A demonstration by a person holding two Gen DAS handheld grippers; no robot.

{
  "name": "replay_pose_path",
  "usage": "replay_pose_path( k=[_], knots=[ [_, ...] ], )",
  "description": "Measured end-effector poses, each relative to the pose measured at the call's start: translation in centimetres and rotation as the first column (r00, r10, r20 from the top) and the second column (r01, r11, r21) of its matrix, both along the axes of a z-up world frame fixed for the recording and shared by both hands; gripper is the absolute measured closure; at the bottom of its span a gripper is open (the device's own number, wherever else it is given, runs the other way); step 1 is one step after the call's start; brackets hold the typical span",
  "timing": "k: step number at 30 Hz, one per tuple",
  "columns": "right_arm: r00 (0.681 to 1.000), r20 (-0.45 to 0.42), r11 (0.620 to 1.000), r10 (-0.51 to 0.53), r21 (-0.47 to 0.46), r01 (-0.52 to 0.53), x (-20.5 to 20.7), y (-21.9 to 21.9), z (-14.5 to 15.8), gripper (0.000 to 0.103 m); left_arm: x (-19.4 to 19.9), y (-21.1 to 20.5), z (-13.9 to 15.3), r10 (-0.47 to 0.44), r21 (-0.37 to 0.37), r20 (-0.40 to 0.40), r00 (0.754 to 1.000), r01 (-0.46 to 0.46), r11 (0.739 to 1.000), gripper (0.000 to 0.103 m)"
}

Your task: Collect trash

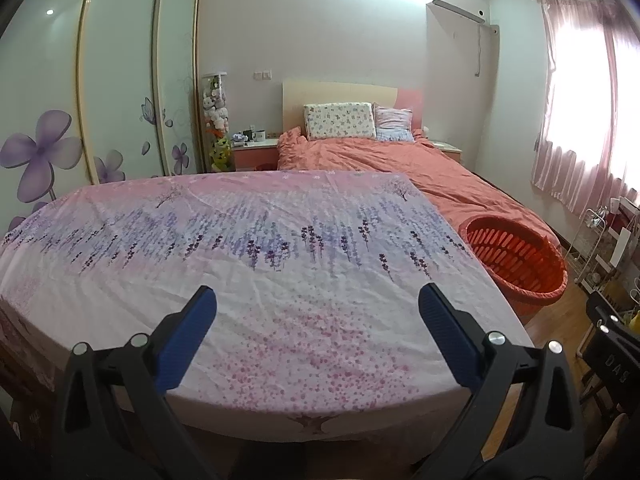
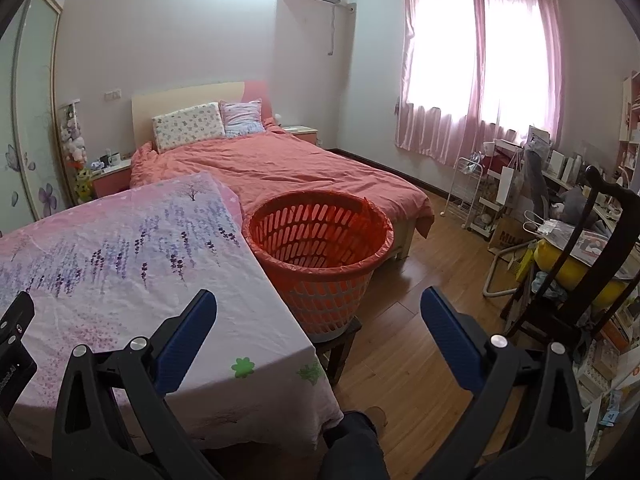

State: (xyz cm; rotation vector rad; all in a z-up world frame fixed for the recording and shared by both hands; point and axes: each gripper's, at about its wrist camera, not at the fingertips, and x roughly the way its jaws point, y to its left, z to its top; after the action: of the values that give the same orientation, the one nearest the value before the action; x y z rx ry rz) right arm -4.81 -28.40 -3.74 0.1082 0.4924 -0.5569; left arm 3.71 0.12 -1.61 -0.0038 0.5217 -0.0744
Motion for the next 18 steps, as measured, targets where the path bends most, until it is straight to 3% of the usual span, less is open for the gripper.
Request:
replay_pose_path(
  k=[18],
  knots=[
    [0.999, 0.029, 1.0, 0.018, 0.01, -0.019, 0.0, 0.2, 0.8, 0.002, -0.7, 0.2, 1.5, 0.046, 0.028, 0.063, 0.997, -0.048, 0.998, 0.004]
  ],
)
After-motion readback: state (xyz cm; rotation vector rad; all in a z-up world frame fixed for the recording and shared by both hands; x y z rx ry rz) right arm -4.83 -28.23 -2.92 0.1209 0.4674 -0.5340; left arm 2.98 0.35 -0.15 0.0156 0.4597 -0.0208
